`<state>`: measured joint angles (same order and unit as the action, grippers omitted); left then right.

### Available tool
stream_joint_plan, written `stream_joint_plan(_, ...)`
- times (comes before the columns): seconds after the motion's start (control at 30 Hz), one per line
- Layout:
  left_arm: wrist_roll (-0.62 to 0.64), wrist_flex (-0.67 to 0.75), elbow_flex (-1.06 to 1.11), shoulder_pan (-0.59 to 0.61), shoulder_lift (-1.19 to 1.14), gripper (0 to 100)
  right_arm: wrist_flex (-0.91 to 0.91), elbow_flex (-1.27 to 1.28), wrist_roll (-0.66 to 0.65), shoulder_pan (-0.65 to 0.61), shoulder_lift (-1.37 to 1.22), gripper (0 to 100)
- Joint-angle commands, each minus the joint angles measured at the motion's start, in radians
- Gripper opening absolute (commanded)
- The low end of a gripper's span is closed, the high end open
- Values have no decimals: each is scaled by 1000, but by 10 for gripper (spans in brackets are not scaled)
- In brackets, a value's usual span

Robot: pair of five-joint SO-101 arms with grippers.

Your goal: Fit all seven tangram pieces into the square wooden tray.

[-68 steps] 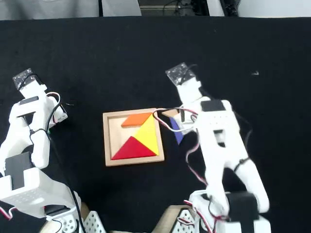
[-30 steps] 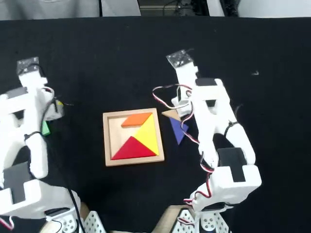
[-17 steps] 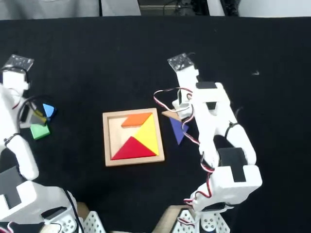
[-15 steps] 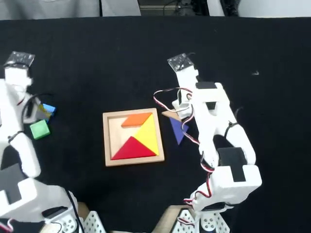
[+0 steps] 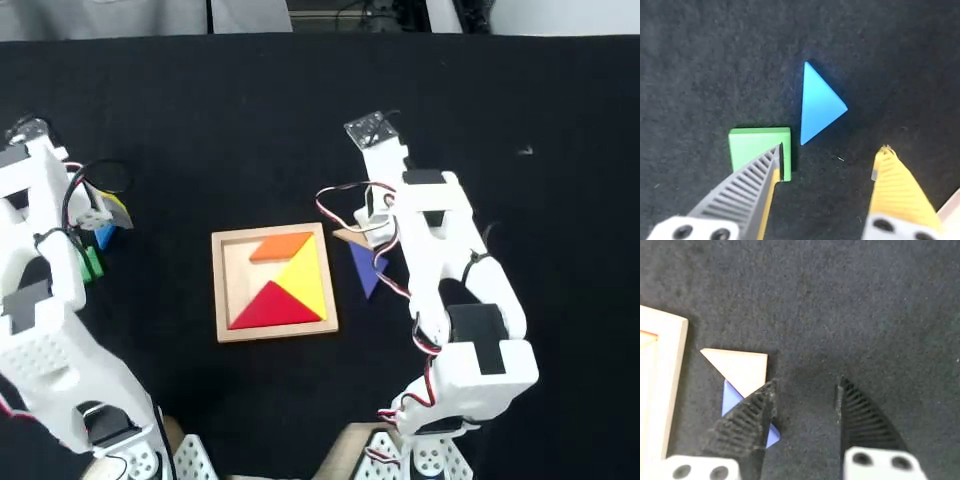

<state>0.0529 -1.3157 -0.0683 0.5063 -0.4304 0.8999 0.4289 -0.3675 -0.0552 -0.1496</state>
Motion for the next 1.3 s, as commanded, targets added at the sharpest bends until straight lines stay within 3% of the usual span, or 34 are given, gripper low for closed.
stream_joint_plan(0.0, 18, 20, -88, -19, -49, 296, -15, -4, 6, 14, 8, 188)
stream_joint_plan(0.23, 18, 40, -176, -19, -189, 292, -15, -4, 6, 14, 7, 188)
stream_joint_plan(0.57, 18, 49, -271, -18, -213, 291, -15, -4, 3, 12, 7, 188)
stream_joint_plan(0.73, 14, 110, -269, -18, -215, 212, -15, -2, 3, 11, 5, 188)
stream_joint_plan(1.03, 9, 46, -262, -22, -215, 204, -15, -2, 3, 11, 5, 188)
stream_joint_plan(1.27, -95, 40, -263, -16, -215, 209, -15, -2, 3, 11, 5, 188)
